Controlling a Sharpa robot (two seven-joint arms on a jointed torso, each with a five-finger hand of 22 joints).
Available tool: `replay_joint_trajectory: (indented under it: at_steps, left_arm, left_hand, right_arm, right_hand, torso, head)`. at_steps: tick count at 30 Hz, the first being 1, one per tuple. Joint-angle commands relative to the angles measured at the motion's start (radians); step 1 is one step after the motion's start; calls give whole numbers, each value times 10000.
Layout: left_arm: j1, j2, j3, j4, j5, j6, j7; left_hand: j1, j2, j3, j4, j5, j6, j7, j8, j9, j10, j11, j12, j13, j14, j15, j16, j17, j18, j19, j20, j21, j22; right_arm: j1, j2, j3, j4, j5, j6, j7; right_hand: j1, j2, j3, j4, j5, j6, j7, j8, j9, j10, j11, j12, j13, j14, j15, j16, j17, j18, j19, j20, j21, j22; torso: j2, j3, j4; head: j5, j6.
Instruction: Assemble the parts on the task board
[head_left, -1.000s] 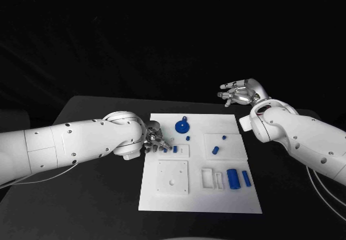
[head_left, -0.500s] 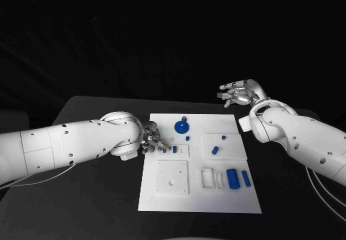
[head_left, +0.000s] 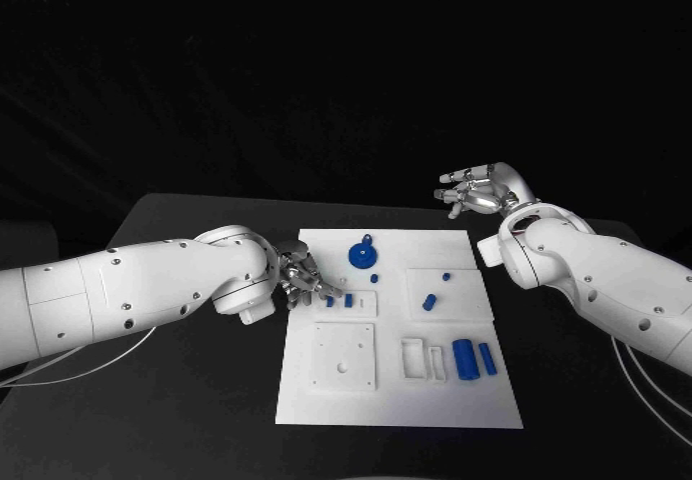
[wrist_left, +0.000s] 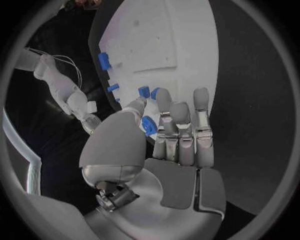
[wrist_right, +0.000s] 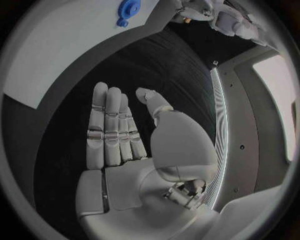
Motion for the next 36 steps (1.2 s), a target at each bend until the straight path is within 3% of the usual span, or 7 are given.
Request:
replay_joint_trajectory:
  at_steps: [1, 7, 16, 20, 26, 30, 36]
  left_arm:
    - [1, 13, 20, 51, 890, -376, 430]
    - [3, -33, 32, -11, 1078, -394, 321]
    - [6, -76, 123, -136, 1172, -468, 283]
    - [8, -101, 219, -139, 1307, -788, 959]
    - [14, -83, 268, -68, 1276, -1343, 2592]
    - [17, 47, 276, -78, 299, -1820, 3833]
    - [18, 384, 231, -311, -1852, -2246, 5053]
  left_hand:
    - [-88, -39, -52, 60, -132, -81, 1, 214, -445, 355, 52, -43, 36, -59, 13, -11, -35, -95, 66, -46, -79, 53]
    - [-95, -85, -96, 160, -287, -279, -28, 1072, -1170, 368, 48, -53, 146, -41, 0, 79, -115, -108, 230, -58, -367, 294]
    - [-67, -59, -80, 145, -270, -346, -116, 1768, -1102, 376, -2, -7, 203, -41, -35, 143, -121, -125, 321, -87, -600, 511]
    - [285, 187, -20, -220, -102, -468, -123, 1935, -1146, 282, -7, -128, 168, -127, -51, 47, -175, -181, 313, -123, -758, 590]
    - [2062, 995, 181, -1864, 677, -594, 295, 964, -2381, -992, 311, -1635, -626, -1187, 361, -1468, -1048, -222, -491, 203, -1724, -12]
    - [2872, 1002, 405, -2787, 562, -327, 669, 216, -3365, -1834, 734, -3569, -1307, -1644, 730, -2894, -1852, -72, -1011, 499, -2333, -331]
    - [3093, 1150, 256, -3252, 62, 232, 719, -706, -4312, -2086, 1196, -5840, -1314, -1362, 917, -3162, -2003, 338, -1122, 725, -2155, 421]
  right_arm:
    - [-10, 5, 2, -2, 8, 70, 99]
    - [-17, 8, 2, -11, -50, 59, 104]
    - [-31, -10, 2, -21, -124, 57, 112]
    - [-34, -23, 2, -34, -116, 59, 120]
    - [-35, -40, 2, -58, -83, 59, 143]
    - [-36, -46, 2, -68, -60, 56, 160]
    - [-36, -40, 2, -61, -48, 43, 168]
  right_hand:
    - [-72, 6, 52, 6, 60, -4, 37, -16, 2, -77, -23, -16, -7, -64, 20, -45, -11, -119, -70, -15, 15, -4]
    - [-72, 6, 52, 6, 60, -4, 37, -16, 2, -77, -23, -16, -7, -64, 20, -45, -11, -119, -70, -15, 15, -4]
    - [-59, 15, 50, 8, 79, -10, 38, -14, 2, -77, -25, -16, -9, -61, 20, -52, -20, -116, -70, -13, 13, -10]
    - [-59, 15, 50, 8, 79, -10, 38, -14, 2, -77, -25, -16, -9, -61, 20, -52, -20, -116, -70, -13, 13, -10]
    - [-55, 14, 75, 3, 83, -9, 39, -16, 2, -75, -26, -16, -11, -57, 17, -50, -22, -114, -66, -16, 17, -7]
    - [-55, 14, 75, 3, 83, -9, 39, -16, 2, -75, -26, -16, -11, -57, 17, -50, -22, -114, -66, -16, 17, -7]
    - [-43, 14, 90, -12, 86, -3, 39, -14, 2, -74, -28, -20, -14, -56, 16, -49, -22, -113, -68, -17, 22, -1]
  torso:
    - [5, 10, -3]
    - [6, 6, -10]
    - [3, 4, 0]
    - [5, 0, -3]
    - [7, -4, -9]
    - [0, 7, -1]
    - [6, 9, -13]
  head:
    - [3, 9]
    - [4, 13]
    - [-22, 42]
    - [-55, 78]
    - [-91, 136]
    - [-118, 179]
    - [-133, 247]
